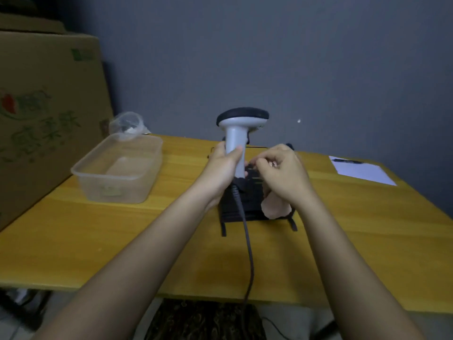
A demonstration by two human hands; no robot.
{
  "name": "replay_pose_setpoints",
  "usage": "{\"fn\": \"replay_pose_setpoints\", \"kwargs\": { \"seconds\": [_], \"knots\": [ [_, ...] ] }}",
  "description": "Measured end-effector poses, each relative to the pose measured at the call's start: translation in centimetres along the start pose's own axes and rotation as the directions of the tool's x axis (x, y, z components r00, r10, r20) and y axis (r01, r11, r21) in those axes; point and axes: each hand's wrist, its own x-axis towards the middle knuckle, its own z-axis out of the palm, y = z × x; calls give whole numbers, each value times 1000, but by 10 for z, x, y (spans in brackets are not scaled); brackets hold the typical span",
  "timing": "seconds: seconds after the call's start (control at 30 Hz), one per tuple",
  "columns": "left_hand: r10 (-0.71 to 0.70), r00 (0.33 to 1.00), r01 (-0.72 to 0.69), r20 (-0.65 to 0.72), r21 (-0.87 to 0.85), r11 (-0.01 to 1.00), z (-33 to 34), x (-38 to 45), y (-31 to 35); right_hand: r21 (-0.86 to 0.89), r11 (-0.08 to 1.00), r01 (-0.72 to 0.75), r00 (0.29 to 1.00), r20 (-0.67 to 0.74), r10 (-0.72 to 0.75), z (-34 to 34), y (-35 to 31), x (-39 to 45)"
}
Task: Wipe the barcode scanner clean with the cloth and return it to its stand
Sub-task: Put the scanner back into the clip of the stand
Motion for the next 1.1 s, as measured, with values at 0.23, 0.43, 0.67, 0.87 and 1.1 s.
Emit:
{"fn": "replay_pose_setpoints", "kwargs": {
  "seconds": [0.23,0.43,0.67,0.87,1.1],
  "knots": [
    [-60,983,71,174,-57,996,83,28,-1,-17,996,-92,993,76,93,-42,51,-7],
    [-89,979,77,185,75,994,123,52,-5,-141,984,-108,990,72,119,-61,84,7],
    [-55,984,44,167,66,997,135,75,-3,-114,979,-169,984,41,174,-68,98,27],
    [-35,997,33,74,32,999,141,86,-3,-457,864,-210,977,-134,167,-51,101,32],
    [99,991,-116,91,206,972,136,104,-6,-225,922,-316,936,-231,265,-40,111,47]
  ]
}}
